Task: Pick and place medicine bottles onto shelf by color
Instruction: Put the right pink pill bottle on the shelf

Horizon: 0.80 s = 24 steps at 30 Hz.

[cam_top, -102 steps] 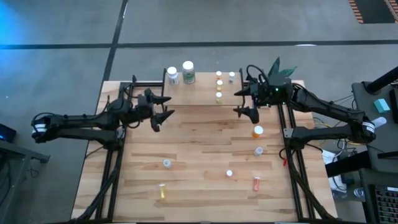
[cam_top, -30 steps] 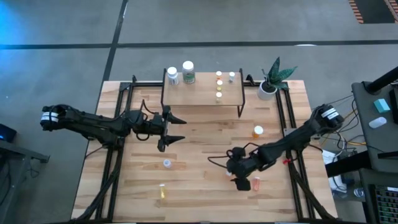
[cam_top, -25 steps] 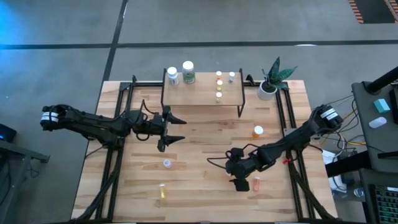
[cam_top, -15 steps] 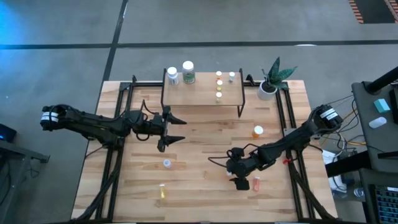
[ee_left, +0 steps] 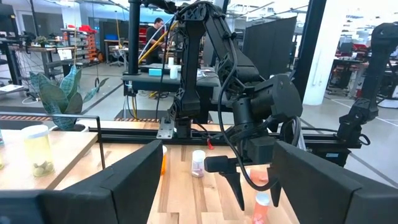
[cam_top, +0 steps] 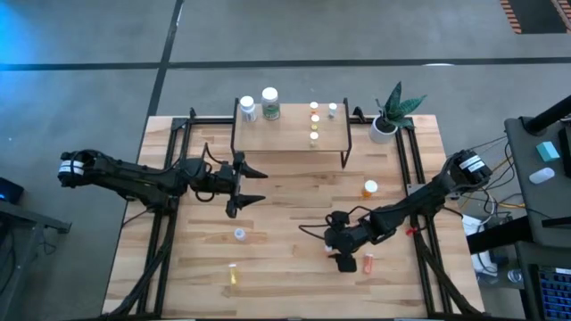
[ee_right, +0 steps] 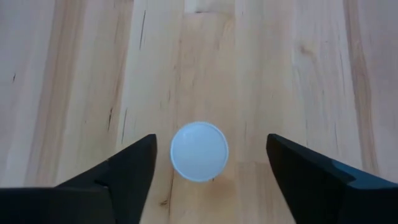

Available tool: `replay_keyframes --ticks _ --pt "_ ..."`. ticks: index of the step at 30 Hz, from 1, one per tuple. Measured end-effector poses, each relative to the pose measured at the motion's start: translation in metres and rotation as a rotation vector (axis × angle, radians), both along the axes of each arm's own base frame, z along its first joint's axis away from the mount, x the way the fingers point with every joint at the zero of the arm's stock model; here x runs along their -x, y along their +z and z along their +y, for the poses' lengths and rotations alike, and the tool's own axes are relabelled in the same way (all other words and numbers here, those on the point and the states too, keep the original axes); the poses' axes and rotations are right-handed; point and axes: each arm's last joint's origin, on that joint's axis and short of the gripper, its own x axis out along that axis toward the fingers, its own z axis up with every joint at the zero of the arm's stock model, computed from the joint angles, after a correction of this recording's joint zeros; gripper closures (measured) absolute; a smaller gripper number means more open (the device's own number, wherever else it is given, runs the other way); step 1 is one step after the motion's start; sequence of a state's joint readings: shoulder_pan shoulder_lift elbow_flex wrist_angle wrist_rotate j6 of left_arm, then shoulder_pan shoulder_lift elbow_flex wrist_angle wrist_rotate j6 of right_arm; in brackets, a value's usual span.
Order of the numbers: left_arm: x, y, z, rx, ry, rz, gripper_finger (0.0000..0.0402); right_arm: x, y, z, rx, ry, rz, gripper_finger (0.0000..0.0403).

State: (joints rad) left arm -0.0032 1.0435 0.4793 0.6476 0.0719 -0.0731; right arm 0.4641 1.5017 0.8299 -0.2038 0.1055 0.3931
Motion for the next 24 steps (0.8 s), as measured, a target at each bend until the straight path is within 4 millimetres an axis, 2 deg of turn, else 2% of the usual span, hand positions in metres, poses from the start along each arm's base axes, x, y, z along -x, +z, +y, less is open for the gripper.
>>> replay_keyframes --ticks 5,9,24 --pt "0.0 0.0 0.0 0.0 0.0 0.0 0.0114 -0.0001 0.0 0.0 0.0 0.0 -0.001 0.0172" --pt "0.0 0.0 0.0 0.0 0.0 0.0 0.0114 -0.0001 0.0 0.0 0.0 0.0 -0.001 0.0204" --pt "0.0 -0.0001 0.0 0.0 0.0 0.001 0.0114 0.0 0.0 0.0 0.001 0.0 -0.001 0.0252"
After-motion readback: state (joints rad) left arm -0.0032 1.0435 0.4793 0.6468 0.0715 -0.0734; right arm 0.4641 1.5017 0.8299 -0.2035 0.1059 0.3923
